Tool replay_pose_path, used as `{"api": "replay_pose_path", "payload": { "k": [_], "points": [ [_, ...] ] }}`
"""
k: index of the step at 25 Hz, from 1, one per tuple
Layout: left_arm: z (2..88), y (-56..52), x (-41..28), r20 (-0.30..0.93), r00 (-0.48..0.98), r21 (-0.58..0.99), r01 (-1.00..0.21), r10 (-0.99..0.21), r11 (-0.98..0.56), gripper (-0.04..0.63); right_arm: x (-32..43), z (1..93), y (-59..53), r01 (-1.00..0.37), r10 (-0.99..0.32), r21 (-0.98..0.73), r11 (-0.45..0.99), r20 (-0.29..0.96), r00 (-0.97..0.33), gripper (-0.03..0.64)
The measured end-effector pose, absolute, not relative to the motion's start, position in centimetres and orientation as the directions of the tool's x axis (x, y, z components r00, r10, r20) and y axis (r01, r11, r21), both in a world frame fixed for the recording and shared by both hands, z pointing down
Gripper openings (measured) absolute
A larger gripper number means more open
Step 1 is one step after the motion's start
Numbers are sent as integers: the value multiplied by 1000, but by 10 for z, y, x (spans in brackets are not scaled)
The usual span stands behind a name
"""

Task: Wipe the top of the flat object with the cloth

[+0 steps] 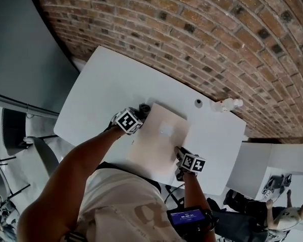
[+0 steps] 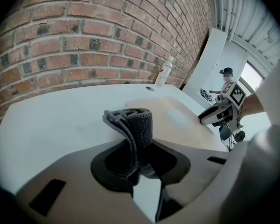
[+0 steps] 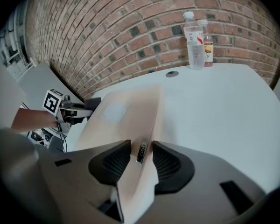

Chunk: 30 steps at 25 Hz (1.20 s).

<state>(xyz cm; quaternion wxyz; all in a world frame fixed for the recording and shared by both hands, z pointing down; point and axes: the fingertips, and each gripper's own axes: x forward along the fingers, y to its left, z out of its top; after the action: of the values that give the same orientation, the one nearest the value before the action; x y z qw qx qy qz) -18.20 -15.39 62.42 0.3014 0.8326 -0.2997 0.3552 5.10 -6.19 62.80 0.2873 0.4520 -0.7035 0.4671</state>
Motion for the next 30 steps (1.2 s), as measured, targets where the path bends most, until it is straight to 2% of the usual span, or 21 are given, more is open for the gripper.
{"api": "replay_pose_path", "payload": {
  "k": [14, 30],
  "points": [
    [622, -57, -197, 738, 651, 482, -694, -179, -535, 107, 51, 628, -63, -910, -389, -392, 137, 824, -413, 161],
    [627, 44, -207, 714, 695, 553, -635, -87, -539, 109, 53, 627, -60, -932, -459, -351, 94, 815, -353, 156]
  ]
}}
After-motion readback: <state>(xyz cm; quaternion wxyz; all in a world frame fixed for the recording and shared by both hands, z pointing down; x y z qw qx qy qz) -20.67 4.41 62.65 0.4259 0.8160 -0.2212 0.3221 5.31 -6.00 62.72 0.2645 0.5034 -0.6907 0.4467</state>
